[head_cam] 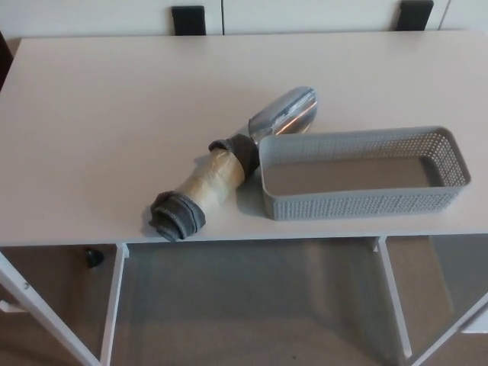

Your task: The robot walks towards a desk on which a shovel is kept on the left hand side and a container is kept on the right hand side. The robot picks up the shovel using its left hand and places it in the container.

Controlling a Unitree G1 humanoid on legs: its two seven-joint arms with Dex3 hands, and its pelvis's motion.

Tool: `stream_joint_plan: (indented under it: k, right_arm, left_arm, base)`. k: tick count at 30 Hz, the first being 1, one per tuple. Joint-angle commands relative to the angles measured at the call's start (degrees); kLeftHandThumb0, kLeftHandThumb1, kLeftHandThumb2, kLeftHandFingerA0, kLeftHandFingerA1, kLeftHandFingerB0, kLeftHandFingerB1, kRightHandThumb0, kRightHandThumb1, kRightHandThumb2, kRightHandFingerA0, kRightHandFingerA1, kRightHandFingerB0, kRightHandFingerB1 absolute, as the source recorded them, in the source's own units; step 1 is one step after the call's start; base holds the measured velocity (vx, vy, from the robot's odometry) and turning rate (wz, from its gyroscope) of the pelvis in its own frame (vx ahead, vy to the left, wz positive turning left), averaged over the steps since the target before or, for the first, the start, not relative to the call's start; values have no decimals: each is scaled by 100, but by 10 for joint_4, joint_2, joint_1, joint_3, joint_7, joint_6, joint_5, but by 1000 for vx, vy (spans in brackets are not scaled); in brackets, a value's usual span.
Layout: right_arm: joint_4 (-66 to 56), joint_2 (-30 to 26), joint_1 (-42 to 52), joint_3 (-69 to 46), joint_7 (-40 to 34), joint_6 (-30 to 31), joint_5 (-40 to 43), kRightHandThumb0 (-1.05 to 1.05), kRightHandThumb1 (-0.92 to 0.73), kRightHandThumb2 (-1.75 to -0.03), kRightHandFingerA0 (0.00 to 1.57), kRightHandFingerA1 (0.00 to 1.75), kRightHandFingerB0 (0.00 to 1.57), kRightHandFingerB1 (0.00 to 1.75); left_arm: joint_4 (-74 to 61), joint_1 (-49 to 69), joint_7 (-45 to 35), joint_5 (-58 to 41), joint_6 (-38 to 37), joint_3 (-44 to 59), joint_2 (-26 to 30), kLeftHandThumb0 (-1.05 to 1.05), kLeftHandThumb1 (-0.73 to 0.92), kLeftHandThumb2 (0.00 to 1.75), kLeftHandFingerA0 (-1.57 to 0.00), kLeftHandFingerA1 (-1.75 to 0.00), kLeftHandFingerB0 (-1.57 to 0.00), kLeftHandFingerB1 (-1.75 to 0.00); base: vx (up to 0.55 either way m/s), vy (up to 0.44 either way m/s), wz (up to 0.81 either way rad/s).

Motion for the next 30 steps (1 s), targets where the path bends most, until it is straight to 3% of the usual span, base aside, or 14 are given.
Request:
stream_joint_plan:
  k: [1,5,7,11,12,14,16,20,23,25,27,28,29,30]
  right_arm:
    - [15,-46,25,58,45,-5,-58,-50,-54,-56,50,43,36,36]
    - [15,-44,22,64,45,-8,-55,-50,-53,-56,51,43,36,37]
    - [13,-46,24,65,44,-7,-53,-51,-53,-56,51,43,36,36]
    - [8,-49,10,65,47,3,-50,-49,-53,-55,49,43,35,37]
    - [12,-48,6,67,45,6,-51,-49,-53,-56,50,43,36,37]
    - [6,-48,7,74,33,13,-61,-50,-53,-56,51,43,36,36]
    - [7,-49,5,77,32,15,-63,-49,-53,-56,51,43,36,36]
    - [7,-51,7,78,36,17,-58,-50,-54,-56,50,43,35,36]
    - [7,-50,8,76,44,8,-49,-50,-53,-55,50,44,35,37]
    - [8,-50,7,79,42,11,-51,-52,-52,-56,50,43,36,37]
    - [9,-52,5,82,38,14,-55,-51,-53,-56,50,43,35,37]
    - [11,-52,5,81,40,11,-53,-51,-53,-56,51,43,36,37]
    - [11,-51,5,80,41,6,-50,-50,-53,-56,51,45,36,37]
    - [6,-52,6,80,42,7,-49,-51,-53,-56,51,45,36,38]
  left_arm:
    - [-348,196,-33,284,-182,-206,66,-64,62,59,-33,-52,-31,-32]
    - [-606,265,-114,175,-164,-248,72,-68,61,59,-33,-49,-30,-31]
    - [-784,280,-158,116,-128,-276,125,-82,56,68,-31,-47,-28,-35]
    - [-1034,180,-204,-72,6,-271,237,-91,85,67,-34,-43,-36,-31]
    - [-1068,155,-203,-122,36,-263,256,-94,79,78,-37,-48,-36,-35]
    - [-1091,41,-170,-187,37,-270,272,-57,92,71,-43,-51,-45,-35]
    - [-1091,-59,-148,-173,36,-278,219,-39,91,67,-49,-56,-50,-36]
    - [-1086,-162,-91,-203,90,-260,170,-69,91,68,-38,-48,-38,-34]
    - [-1043,-282,-65,-311,170,-233,166,-78,70,63,-27,-39,-26,-29]
    - [-1027,-335,-7,-222,185,-203,129,-63,58,58,-31,-31,-26,-29]
    - [-1021,-385,50,-140,239,-174,101,-65,63,60,-33,-31,-25,-30]
    - [-1017,-395,59,-120,251,-166,95,-68,54,84,-28,-45,-21,-42]
    - [-999,-405,65,-95,248,-159,81,-66,54,84,-29,-47,-23,-42]
    - [-973,-416,67,-37,231,-156,53,-62,68,62,-40,-38,-30,-30]
  base:
    - [0,0,0]
    - [0,0,0]
    - [0,0,0]
    - [0,0,0]
    - [0,0,0]
    - [0,0,0]
    - [0,0,0]
    - [0,0,0]
    - [0,0,0]
    - [0,0,0]
    - [0,0,0]
    - [0,0,0]
    - [0,0,0]
    - [0,0,0]
